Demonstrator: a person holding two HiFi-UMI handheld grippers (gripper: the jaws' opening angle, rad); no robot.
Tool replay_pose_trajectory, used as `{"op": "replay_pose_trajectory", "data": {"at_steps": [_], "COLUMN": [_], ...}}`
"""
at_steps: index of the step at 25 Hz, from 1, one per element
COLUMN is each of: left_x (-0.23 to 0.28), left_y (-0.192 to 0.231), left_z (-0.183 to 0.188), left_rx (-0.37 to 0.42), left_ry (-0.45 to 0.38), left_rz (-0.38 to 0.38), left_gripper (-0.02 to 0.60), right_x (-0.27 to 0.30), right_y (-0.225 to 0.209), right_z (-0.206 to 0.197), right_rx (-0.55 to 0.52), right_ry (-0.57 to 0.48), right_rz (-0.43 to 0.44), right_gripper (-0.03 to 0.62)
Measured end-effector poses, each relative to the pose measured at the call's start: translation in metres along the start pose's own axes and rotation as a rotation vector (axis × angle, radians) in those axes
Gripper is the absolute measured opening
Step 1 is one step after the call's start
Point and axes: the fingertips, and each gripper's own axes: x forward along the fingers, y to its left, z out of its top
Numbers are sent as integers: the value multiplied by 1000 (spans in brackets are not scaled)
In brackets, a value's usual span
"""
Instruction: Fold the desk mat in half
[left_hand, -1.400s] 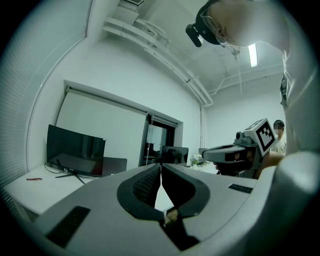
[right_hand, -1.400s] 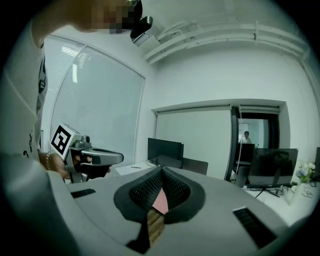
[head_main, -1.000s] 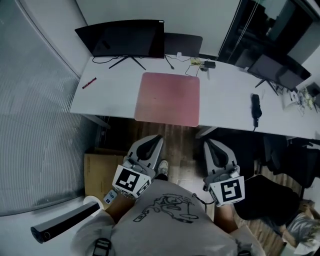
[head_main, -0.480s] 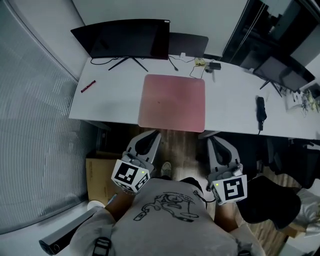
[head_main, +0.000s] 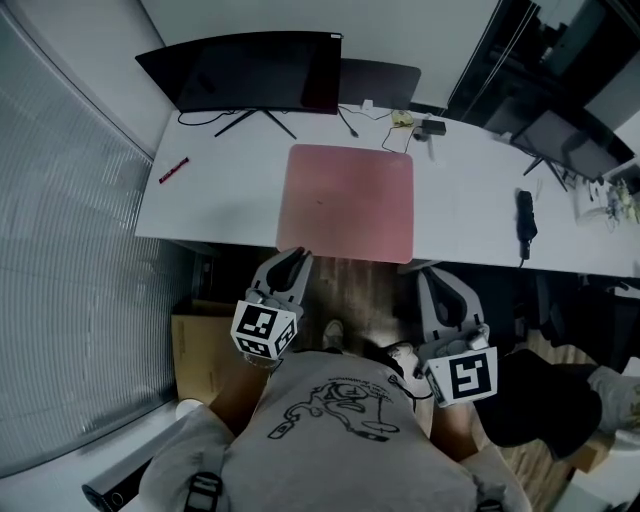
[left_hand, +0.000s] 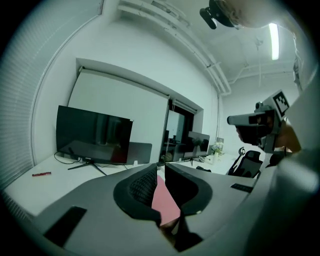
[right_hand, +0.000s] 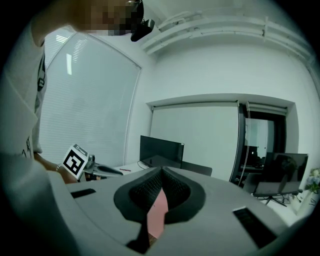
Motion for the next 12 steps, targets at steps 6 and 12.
{"op": "replay_pose_trajectory", "data": {"at_steps": [6,12], "left_x": [14,25], "left_y": [33,69], "left_z": [-57,-114], "left_rx": [-55,-108], "left_ry": [100,190], "left_rz": [43,106], "left_gripper": [80,97], "right_x": [5,7], "right_y": [-3,-2], "right_z": [1,-2], "right_rx": [26,24], "right_ry": [-15,-7], "right_rz": [-17,-14], "right_gripper": [6,6]}}
